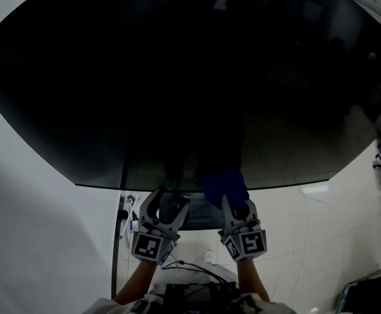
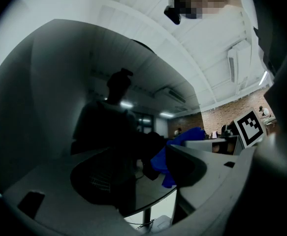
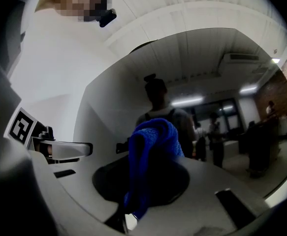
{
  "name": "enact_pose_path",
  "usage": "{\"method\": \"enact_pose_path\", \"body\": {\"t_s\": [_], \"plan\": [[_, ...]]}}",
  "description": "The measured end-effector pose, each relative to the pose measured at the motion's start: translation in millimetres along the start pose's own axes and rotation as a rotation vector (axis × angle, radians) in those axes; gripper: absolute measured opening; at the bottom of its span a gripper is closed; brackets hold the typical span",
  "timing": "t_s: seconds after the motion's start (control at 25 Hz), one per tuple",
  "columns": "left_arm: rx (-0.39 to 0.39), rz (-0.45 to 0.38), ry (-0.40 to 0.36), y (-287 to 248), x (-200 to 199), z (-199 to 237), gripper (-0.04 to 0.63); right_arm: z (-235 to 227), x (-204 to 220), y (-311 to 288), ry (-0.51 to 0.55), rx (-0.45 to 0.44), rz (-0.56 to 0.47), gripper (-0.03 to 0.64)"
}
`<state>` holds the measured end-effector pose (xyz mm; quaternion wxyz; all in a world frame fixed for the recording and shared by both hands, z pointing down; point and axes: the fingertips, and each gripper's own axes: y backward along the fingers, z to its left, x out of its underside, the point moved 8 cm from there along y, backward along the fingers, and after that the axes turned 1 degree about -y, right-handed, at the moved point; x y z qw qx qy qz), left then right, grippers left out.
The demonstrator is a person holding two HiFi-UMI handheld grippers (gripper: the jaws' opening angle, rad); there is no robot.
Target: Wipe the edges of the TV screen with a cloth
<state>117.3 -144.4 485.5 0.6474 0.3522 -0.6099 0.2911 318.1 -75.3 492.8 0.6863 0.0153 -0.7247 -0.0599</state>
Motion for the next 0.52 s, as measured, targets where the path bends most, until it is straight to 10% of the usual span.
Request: {"method": "enact_pose_path", "body": {"t_s": [0.52], "plan": [[0.014,0.006,0.009,13.4,-0.8,11.0,0.301,18.3,-4.7,2.4,-0.032,0.011,-0.011,0.063]]}}
